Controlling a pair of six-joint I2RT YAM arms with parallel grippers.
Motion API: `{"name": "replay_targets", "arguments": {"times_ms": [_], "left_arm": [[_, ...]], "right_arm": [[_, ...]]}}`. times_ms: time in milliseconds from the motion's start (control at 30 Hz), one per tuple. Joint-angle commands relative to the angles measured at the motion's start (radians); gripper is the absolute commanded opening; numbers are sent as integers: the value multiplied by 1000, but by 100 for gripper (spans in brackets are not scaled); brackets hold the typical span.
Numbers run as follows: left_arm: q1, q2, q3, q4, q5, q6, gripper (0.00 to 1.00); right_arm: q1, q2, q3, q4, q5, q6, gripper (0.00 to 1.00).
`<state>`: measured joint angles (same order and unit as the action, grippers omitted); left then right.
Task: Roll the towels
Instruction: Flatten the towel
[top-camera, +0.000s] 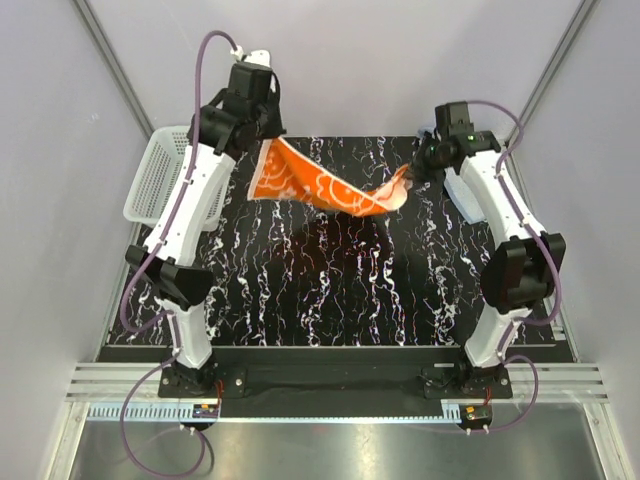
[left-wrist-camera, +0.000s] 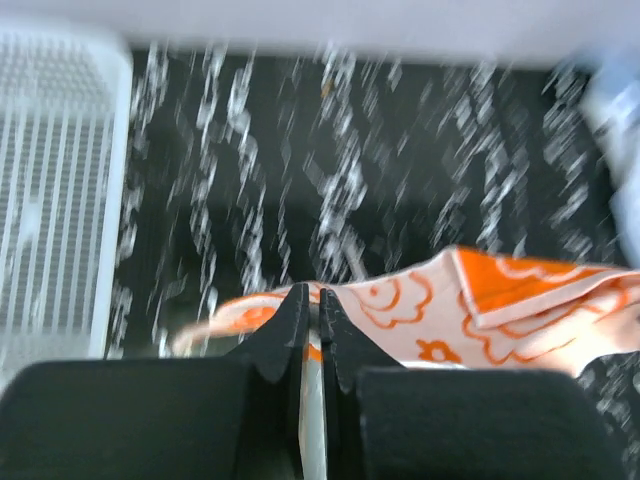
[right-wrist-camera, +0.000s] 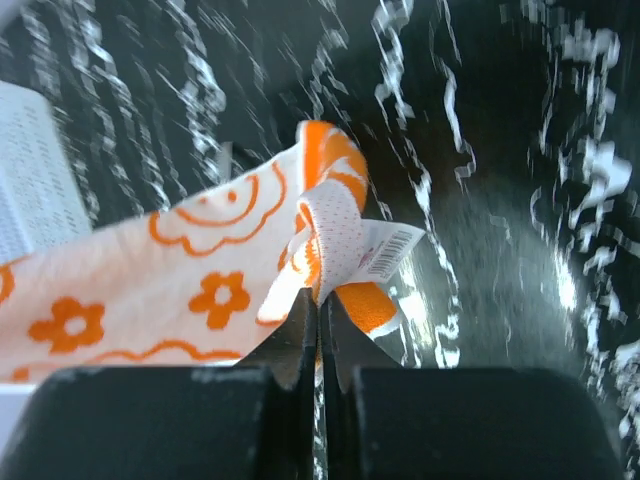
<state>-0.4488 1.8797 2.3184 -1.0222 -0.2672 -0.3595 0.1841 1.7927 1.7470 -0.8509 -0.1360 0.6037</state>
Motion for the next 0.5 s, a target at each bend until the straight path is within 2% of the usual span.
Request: {"name": "replay_targets", "arguments": {"times_ms": [0, 67, 133, 167, 200, 233, 267, 333, 367, 467], "left_arm": [[13, -8, 150, -20, 68, 76, 0], [15, -109, -101, 78, 68, 83, 0], [24, -284, -342, 255, 86, 76, 0], [28, -339, -560, 305, 95, 68, 0], [33, -422, -650, 373, 100, 36, 0], [47, -453, -727, 395, 106, 16, 0], [50, -479, -881, 415, 109, -1, 0], [65, -514, -1000, 444, 100, -54, 0], [70, -513, -1071, 439, 100, -85, 0], [91, -476, -1140, 378, 97, -145, 0]], "right_arm": [[-18, -19, 195, -102, -21, -105, 0], [-21, -102, 131, -44, 15, -116, 0], [-28, -157, -47, 33, 38, -116, 0], [-32, -194, -119, 53, 36, -107, 0], [-53, -200, -255, 73, 18, -79, 0], [-66, -200, -320, 108, -3, -67, 0], [-75, -187, -381, 128, -26, -53, 0], [-94, -162, -539, 221, -102, -12, 0], [-95, -121, -576, 249, -132, -1, 0], [-106, -23, -632, 294, -212, 21, 1]]}}
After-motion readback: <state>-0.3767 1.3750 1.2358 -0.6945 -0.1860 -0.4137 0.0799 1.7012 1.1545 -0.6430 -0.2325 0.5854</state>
